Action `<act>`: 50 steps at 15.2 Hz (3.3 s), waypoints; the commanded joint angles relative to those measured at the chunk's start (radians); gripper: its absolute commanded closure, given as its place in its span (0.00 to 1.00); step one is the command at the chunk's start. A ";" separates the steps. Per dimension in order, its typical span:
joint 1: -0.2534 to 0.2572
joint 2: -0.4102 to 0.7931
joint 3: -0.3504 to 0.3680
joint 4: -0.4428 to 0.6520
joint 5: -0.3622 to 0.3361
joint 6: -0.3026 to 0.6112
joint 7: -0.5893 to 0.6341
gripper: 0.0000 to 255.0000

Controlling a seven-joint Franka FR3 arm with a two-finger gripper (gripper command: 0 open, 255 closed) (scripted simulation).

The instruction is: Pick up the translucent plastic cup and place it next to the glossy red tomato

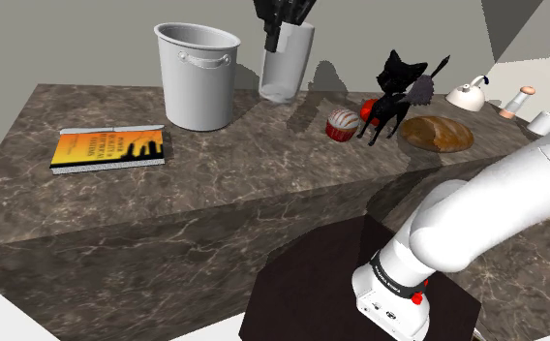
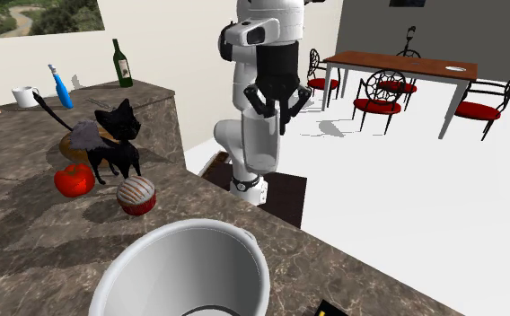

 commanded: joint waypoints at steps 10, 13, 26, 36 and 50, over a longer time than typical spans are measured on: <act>-0.059 -0.222 -0.218 -0.201 -0.045 -0.047 -0.286 1.00; -0.074 -0.257 -0.277 -0.229 -0.076 -0.061 -0.360 1.00; -0.136 -0.306 -0.540 -0.238 -0.239 -0.100 -0.690 1.00; -0.164 -0.219 -0.767 -0.123 -0.345 -0.099 -0.964 1.00; -0.184 -0.212 -0.885 -0.232 -0.392 0.039 -1.075 1.00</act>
